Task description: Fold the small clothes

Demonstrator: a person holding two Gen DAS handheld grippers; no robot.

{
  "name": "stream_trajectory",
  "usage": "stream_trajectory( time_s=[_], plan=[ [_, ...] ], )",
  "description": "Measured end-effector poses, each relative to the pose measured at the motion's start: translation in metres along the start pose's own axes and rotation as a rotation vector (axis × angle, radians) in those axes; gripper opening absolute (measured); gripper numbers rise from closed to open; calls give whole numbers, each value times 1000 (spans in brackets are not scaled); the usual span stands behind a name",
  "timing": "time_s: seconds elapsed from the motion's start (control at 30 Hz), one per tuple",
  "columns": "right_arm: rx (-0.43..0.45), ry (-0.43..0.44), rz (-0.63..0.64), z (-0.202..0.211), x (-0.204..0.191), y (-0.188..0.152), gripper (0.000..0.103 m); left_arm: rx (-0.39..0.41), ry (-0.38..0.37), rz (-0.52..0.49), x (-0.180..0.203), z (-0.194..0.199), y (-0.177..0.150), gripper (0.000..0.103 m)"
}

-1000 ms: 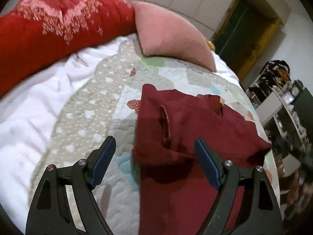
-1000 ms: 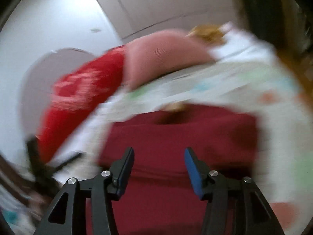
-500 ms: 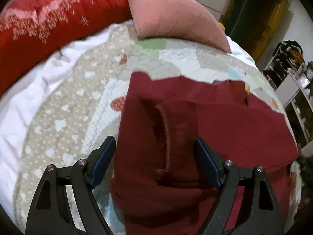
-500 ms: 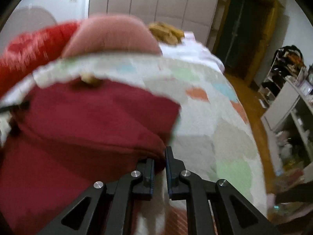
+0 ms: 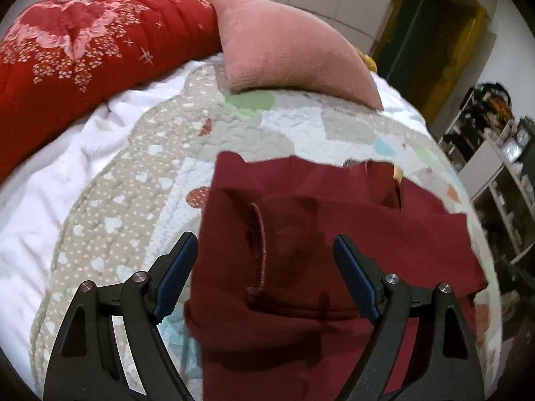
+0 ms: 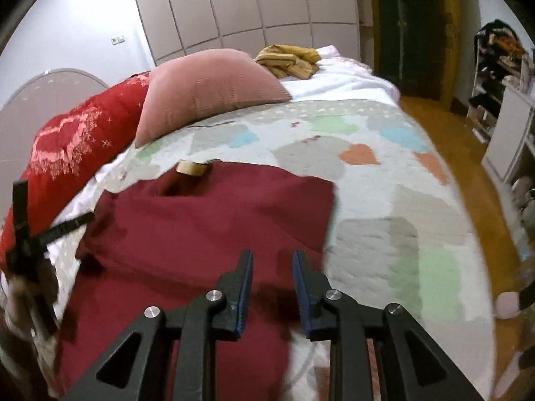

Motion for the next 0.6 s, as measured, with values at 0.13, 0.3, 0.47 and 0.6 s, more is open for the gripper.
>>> stream_trajectory(
  time_s=[0.13, 0.3, 0.47, 0.6],
  plan=[
    [-59, 1, 20, -51, -7, 6, 23, -23, 60, -53, 6, -21, -8, 84],
    [-78, -102, -25, -92, 27, 0, 23, -68, 11, 4, -4, -38, -12, 86],
    [-73, -77, -39, -63, 15, -1, 23, -45, 37, -24, -3, -25, -14, 86],
    [-87, -71, -4, -38, -2, -14, 25, -46, 42, -33, -6, -9, -22, 86]
  ],
)
Point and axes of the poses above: each gripper's, at about its wrist camera, not at the fingertips, and z roughly against the way its jaws point, x to its right, y to its top, the point moved 2 cm from there along -z, roughly the way its jaws point, and after that the axes turned 13 degrees about y, right-handed, at the moved point
